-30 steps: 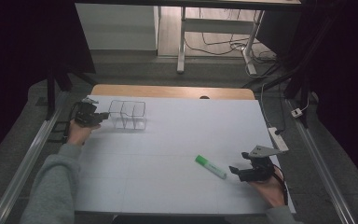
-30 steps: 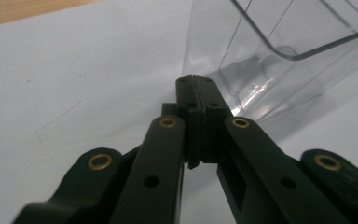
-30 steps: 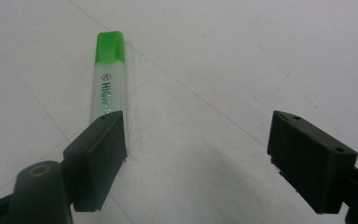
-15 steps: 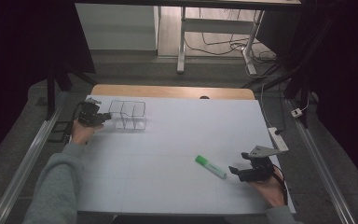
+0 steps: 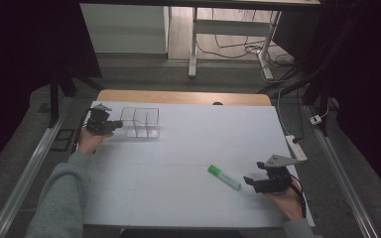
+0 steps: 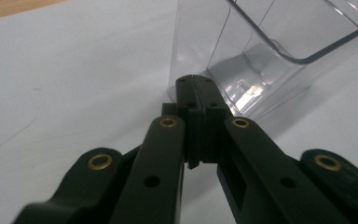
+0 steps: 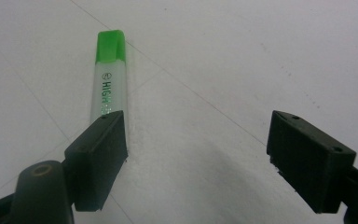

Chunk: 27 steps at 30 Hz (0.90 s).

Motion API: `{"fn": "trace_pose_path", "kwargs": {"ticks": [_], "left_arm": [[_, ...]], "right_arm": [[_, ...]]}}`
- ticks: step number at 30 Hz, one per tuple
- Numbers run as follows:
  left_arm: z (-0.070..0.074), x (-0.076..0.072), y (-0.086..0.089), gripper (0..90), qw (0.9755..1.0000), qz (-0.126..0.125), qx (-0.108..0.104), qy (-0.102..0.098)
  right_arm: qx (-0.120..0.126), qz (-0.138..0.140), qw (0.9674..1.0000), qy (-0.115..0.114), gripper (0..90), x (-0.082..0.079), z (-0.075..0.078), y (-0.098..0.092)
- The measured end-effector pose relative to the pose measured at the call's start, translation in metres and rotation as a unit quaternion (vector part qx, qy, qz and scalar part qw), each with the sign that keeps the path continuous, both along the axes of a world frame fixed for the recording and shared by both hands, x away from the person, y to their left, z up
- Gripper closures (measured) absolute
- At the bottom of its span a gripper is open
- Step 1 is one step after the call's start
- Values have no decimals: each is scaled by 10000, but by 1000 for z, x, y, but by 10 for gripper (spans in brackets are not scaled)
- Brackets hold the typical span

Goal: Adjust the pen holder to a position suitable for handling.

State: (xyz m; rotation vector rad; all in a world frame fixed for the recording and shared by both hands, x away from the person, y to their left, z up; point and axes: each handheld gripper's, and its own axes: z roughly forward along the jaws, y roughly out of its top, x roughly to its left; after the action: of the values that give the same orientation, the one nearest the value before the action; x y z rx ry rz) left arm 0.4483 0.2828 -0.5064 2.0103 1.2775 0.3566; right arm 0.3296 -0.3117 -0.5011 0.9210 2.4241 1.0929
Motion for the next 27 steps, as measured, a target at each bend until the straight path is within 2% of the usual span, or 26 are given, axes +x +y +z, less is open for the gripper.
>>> {"fn": "trace_pose_path", "kwargs": {"ticks": [14, 27], "left_arm": [[4, 1, -15, 887, 9998, -217, 16, -48], [7, 4, -26, 887, 9996, -263, -13, -110]], "right_arm": [[26, 1, 10000, -11, 207, 0, 0, 1], [-9, 9, 10000, 4, 207, 0, 0, 1]]}}
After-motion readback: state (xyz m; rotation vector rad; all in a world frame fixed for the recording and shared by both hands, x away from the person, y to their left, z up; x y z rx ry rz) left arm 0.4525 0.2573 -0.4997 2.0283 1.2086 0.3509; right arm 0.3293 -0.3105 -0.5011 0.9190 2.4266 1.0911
